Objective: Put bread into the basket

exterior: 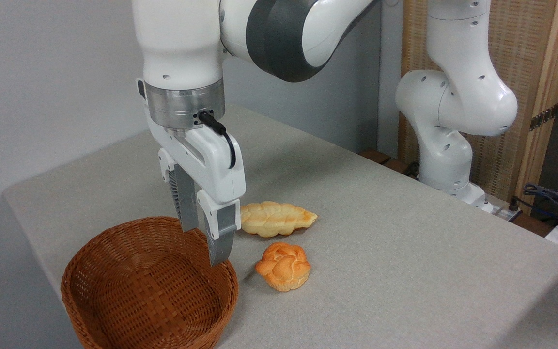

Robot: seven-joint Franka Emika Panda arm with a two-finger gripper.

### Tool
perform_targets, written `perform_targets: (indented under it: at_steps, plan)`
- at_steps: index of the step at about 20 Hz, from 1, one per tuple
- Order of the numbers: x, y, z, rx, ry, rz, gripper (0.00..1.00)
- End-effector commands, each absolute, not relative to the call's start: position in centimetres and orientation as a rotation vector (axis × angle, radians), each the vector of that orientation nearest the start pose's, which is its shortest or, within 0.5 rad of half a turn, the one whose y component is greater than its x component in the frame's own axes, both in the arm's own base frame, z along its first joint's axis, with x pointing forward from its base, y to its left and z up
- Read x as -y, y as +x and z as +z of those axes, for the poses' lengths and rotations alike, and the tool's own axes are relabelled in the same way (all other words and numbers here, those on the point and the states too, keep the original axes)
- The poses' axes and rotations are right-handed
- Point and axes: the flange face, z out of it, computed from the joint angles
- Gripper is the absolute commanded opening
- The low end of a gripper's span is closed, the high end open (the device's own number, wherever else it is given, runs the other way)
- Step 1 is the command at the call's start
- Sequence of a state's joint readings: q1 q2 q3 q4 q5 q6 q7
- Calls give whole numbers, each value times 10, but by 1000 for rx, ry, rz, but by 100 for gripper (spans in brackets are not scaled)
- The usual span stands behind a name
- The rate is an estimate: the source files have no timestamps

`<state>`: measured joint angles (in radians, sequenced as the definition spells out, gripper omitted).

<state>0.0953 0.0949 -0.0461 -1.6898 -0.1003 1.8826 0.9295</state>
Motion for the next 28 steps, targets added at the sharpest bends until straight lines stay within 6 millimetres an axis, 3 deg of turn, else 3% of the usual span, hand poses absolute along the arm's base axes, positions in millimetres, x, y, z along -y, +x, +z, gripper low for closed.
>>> perform_targets:
  at_steps: [1,28]
  plan:
    - [-24,600,543,-1327,-2892,-255,100]
    - [-23,596,539,-1342,-2911,-196,100]
